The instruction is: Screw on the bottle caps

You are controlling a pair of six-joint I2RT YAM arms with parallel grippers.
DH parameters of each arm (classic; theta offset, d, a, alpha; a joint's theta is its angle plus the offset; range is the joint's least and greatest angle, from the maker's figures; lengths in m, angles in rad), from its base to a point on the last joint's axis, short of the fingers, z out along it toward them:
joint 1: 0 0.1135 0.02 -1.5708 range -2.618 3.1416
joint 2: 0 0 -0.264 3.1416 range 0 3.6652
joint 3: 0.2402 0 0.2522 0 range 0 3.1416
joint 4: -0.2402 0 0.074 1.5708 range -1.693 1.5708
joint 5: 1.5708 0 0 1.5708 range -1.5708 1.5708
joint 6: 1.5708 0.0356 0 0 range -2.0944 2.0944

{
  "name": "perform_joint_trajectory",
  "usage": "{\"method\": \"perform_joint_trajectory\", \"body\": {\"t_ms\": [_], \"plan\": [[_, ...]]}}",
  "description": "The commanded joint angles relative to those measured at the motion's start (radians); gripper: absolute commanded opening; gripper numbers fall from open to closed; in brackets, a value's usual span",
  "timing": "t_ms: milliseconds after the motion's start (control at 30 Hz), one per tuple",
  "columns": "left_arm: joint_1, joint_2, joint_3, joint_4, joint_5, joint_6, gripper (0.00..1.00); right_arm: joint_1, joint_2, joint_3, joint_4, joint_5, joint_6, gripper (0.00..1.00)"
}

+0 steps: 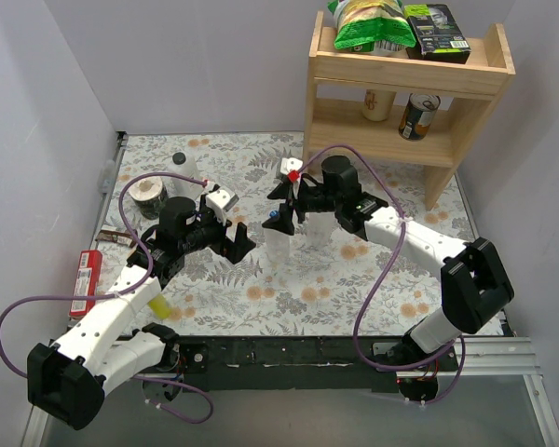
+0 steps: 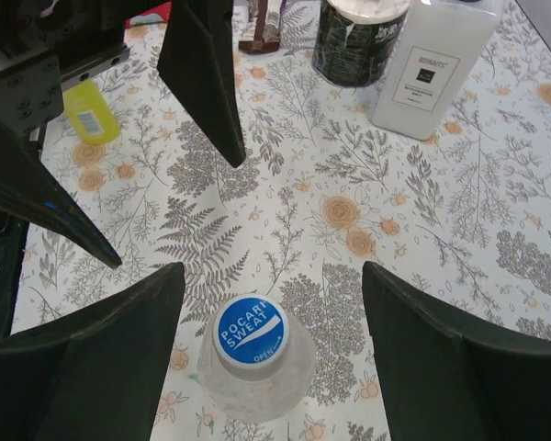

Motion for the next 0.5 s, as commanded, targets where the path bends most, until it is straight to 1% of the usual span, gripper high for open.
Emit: {"method": "perform_joint_trajectory", "body": {"t_ms": [0,33,67,167,200,233,267,333,367,467], "plan": [[0.007,-0.016,0.027,-0.018,0.003,0.027,0.98,-0.004,-0.083,0.176,-0.157,0.090,0.035,0.86],[0.009,-0.016,0.032,-0.016,-0.011,0.031,0.98,-0.004,-0.100,0.193,-0.238,0.135,0.035,0.91],[0.009,-0.019,0.032,-0.016,-0.014,0.045,0.98,-0.004,-0.122,0.203,-0.287,0.252,0.050,0.92],[0.015,-0.024,0.037,-0.009,-0.031,0.057,0.98,-0.004,-0.206,0.230,-0.393,0.504,0.113,0.92],[0.016,-0.022,0.040,-0.009,-0.032,0.057,0.98,-0.004,-0.235,0.238,-0.421,0.623,0.111,0.92],[0.016,-0.019,0.043,-0.006,-0.032,0.057,0.98,-0.004,-0.246,0.252,-0.442,0.670,0.105,0.92],[0.018,-0.014,0.053,-0.003,-0.041,0.053,0.98,-0.004,-0.268,0.256,-0.487,0.763,0.101,0.92],[0.022,-0.001,0.069,0.002,-0.051,0.040,0.98,-0.004,-0.285,0.278,-0.527,0.775,0.064,0.93],[0.025,0.006,0.084,0.004,-0.069,0.033,0.98,-0.005,-0.292,0.285,-0.567,0.803,0.062,0.93],[0.029,0.035,0.115,-0.001,-0.118,-0.006,0.98,-0.004,-0.297,0.322,-0.617,0.831,0.079,0.93]]}}
